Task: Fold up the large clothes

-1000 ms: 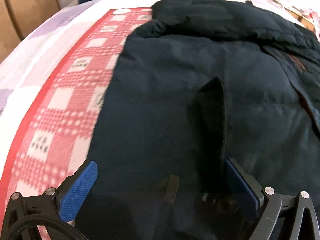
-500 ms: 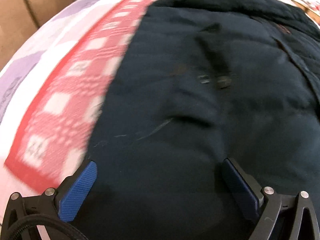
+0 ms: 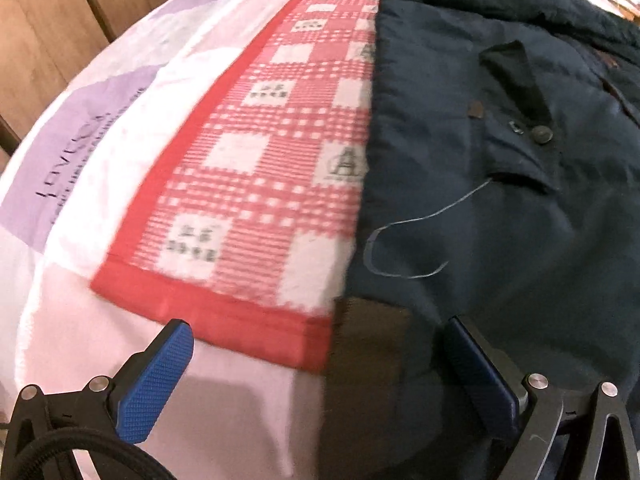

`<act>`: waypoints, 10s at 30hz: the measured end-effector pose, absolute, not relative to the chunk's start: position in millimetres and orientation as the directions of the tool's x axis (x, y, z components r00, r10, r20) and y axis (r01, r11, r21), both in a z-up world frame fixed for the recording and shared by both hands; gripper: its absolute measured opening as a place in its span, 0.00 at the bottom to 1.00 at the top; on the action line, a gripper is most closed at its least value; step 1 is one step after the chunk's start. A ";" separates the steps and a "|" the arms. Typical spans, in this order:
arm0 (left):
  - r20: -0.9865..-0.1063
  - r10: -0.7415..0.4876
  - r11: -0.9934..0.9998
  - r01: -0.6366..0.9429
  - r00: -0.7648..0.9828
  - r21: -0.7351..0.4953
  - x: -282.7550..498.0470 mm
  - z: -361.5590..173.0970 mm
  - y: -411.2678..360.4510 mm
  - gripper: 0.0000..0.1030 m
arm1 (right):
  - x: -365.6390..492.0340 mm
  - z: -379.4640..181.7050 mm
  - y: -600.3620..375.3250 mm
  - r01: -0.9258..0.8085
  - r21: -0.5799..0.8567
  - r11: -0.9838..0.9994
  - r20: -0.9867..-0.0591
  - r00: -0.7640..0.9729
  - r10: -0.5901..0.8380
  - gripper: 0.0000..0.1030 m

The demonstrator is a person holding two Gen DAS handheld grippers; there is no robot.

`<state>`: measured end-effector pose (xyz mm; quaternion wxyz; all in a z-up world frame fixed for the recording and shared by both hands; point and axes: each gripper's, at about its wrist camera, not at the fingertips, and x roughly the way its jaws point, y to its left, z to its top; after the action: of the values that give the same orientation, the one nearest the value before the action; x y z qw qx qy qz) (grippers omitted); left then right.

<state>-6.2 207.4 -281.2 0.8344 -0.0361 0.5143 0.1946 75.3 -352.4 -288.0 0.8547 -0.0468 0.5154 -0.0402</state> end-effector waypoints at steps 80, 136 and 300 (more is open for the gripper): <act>-0.832 0.195 0.933 -0.360 0.519 -0.006 25.1 -275.3 226.2 1.00 | 41.5 -288.2 -371.7 0.166 -0.158 0.973 -0.806 0.548 -0.224 0.68; -0.957 -0.037 0.995 -0.078 0.288 -0.062 -160.0 -165.5 194.9 0.13 | -74.4 -124.6 -370.4 0.006 -0.062 0.998 -0.906 0.420 -0.059 0.14; -0.873 0.032 0.909 -0.377 0.486 -0.176 331.5 -316.1 258.1 1.00 | 426.1 -271.4 -264.8 -0.046 0.111 0.993 -0.872 0.475 0.120 0.00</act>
<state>331.5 258.1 -316.1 0.8440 -0.1749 0.4923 0.1213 426.1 -264.8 -271.4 0.8581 0.0362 0.5100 0.0483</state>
